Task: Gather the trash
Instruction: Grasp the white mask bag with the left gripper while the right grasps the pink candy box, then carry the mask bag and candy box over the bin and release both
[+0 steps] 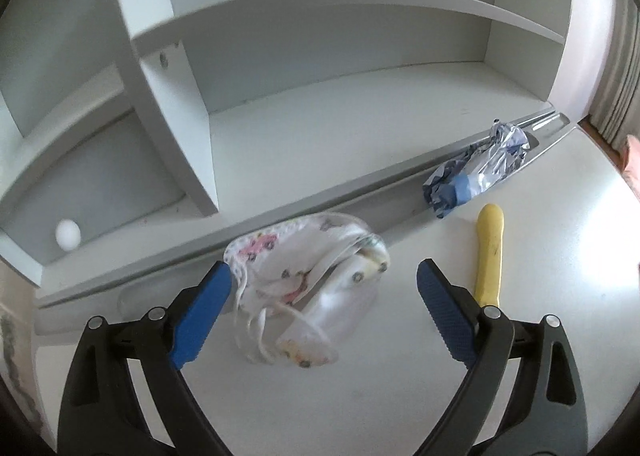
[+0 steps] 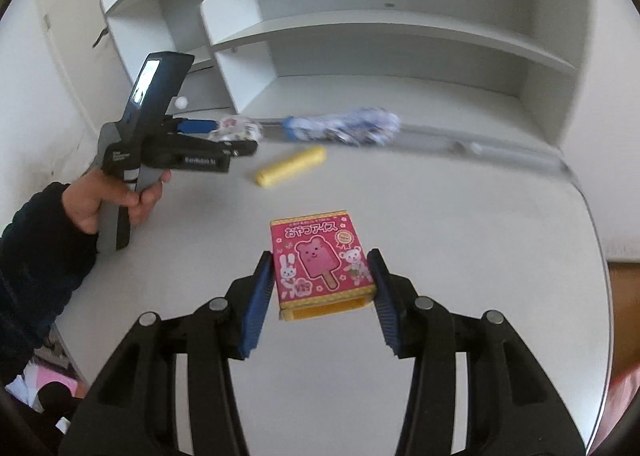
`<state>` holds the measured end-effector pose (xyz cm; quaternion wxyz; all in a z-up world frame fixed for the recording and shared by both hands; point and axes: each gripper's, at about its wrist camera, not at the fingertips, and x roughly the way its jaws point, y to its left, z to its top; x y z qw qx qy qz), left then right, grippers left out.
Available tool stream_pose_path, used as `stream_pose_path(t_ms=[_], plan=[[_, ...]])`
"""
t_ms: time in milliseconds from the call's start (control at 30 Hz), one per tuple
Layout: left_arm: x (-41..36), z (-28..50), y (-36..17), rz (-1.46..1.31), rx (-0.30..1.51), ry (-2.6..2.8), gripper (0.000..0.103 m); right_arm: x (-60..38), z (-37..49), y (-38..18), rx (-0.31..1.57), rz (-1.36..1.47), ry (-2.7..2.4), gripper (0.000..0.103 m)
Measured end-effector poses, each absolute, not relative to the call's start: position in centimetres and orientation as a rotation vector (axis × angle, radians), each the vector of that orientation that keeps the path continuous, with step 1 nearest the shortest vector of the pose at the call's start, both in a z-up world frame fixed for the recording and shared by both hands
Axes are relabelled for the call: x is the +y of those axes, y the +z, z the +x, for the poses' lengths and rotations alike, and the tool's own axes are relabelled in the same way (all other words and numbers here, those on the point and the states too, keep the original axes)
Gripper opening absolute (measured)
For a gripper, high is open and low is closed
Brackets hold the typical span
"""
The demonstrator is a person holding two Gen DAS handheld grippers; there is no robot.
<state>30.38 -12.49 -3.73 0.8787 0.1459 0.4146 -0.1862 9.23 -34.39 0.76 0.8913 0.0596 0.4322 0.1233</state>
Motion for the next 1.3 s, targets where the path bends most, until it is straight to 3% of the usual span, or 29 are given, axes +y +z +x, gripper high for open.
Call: stream_pose_path(t_ms=[33,100,133,167,233,267,567,833,1067,1300], plan=[[-12.9,30.2,-3.7,0.310,0.860,-0.387,0.078,-34.9,8.4,0.5,0.898,0.145,0.243,0.047],[-13.5,30.2,-4.0,0.318,0.883,-0.386,0.042,-36.3,5.9,0.1,0.898,0.180,0.206,0.047],[-13.7,30.1,-4.2,0.316,0.897,-0.376,0.041,-36.8,4.7,0.1,0.895,0.195,0.188,0.047],[-13.6,29.7,-4.2,0.322,0.893,-0.359,0.033,-37.9,2.9,-0.1,0.892,0.228,0.162,0.046],[-14.1,28.4,-3.9,0.338,0.887,-0.337,0.027,-39.7,0.4,-0.3,0.884,0.266,0.114,0.046],[-14.2,27.7,-3.6,0.332,0.885,-0.333,0.018,-40.5,-0.8,-0.1,0.878,0.274,0.088,0.046],[-20.0,14.7,1.8,0.351,0.791,-0.488,0.017,-50.6,-16.2,-1.1,0.827,0.392,-0.339,0.046],[-37.2,-1.9,2.0,0.424,0.729,-0.990,0.017,-58.9,-27.5,-6.0,0.872,0.544,-0.702,0.046],[-49.5,-15.3,-4.4,0.494,0.816,-1.340,0.017,-64.5,-33.4,-11.3,0.911,0.684,-0.862,0.046],[-56.2,-20.3,-14.0,0.598,0.987,-1.429,0.017,-67.7,-36.0,-17.8,1.034,0.816,-0.890,0.046]])
